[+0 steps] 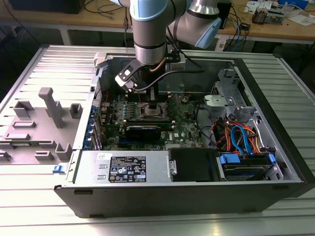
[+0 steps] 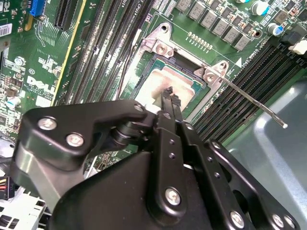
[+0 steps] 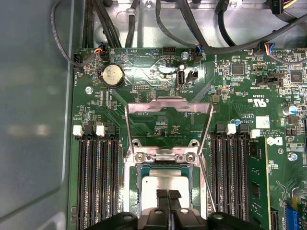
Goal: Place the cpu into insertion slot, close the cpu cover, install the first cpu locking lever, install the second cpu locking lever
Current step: 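Place the cpu into insertion slot, then close the cpu cover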
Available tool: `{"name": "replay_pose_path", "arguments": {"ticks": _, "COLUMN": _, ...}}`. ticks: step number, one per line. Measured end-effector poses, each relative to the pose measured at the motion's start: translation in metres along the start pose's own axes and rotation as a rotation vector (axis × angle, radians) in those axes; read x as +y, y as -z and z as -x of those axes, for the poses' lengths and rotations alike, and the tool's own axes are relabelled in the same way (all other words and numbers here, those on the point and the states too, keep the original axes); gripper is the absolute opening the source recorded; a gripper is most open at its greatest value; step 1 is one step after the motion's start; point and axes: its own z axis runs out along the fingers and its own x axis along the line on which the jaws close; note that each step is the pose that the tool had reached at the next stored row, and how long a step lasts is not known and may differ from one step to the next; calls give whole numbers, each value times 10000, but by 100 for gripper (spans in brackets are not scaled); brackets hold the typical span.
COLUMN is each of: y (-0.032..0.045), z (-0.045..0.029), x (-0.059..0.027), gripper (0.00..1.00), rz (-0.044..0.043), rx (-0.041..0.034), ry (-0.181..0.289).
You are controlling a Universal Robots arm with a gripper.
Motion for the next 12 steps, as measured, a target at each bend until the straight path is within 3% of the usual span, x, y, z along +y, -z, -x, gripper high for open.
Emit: {"name": "replay_pose_path", "arguments": {"ticks": 12, "y": 5, "z": 0, "x": 0, "gripper": 11, "rz": -9, "rx": 0, "ry": 0}}
